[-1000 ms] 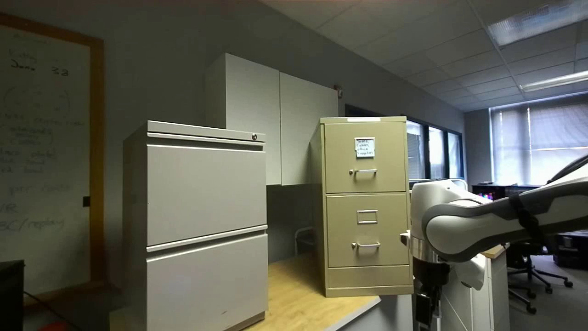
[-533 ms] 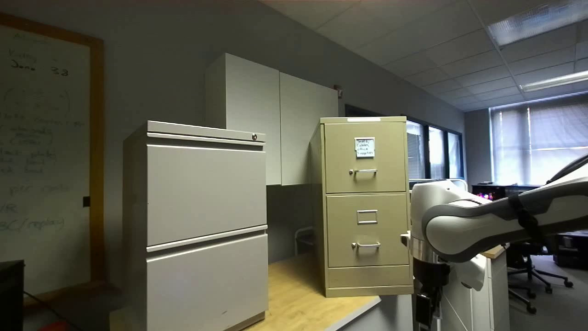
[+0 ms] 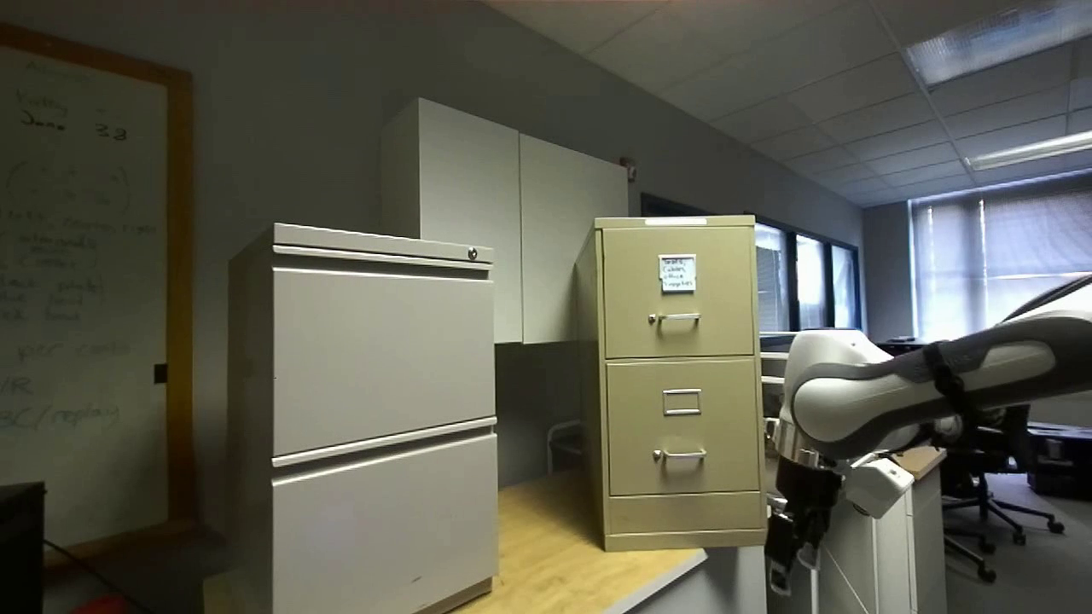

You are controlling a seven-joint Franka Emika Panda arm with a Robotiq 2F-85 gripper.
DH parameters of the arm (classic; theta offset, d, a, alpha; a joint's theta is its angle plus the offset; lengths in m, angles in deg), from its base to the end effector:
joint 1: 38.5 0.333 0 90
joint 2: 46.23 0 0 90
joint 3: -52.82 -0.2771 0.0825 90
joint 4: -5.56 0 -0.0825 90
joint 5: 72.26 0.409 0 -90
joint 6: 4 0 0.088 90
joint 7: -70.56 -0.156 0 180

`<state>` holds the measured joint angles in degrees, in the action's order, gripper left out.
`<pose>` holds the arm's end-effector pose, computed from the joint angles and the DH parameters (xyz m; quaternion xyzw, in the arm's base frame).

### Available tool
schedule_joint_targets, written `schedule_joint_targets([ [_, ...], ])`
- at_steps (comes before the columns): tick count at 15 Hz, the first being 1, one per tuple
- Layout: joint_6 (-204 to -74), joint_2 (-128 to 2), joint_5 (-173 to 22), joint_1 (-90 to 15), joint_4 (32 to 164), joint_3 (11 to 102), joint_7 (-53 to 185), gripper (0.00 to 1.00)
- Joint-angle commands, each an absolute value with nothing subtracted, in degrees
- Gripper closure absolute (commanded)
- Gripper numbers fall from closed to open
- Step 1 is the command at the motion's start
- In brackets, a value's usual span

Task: Open the bottom drawer of the file cabinet

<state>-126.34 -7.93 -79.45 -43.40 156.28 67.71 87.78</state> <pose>0.3946 -0.1365 0.3748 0.9961 0.0276 0.0837 0.0002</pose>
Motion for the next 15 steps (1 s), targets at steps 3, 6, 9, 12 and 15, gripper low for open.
schedule_joint_targets([
  [3, -131.42, -17.05, -70.17, -42.25, 144.83, 74.40, 92.64, 0.00],
  [6, -131.28, -23.16, -60.04, -40.66, 136.84, 78.64, 94.86, 0.00],
  [9, -129.08, -29.70, -47.79, -39.67, 129.11, 82.32, 96.35, 0.00],
  [12, -125.67, -37.78, -36.51, -41.17, 121.66, 84.01, 96.22, 0.00],
  [15, -121.35, -45.64, -24.19, -45.25, 115.53, 83.43, 96.03, 0.00],
])
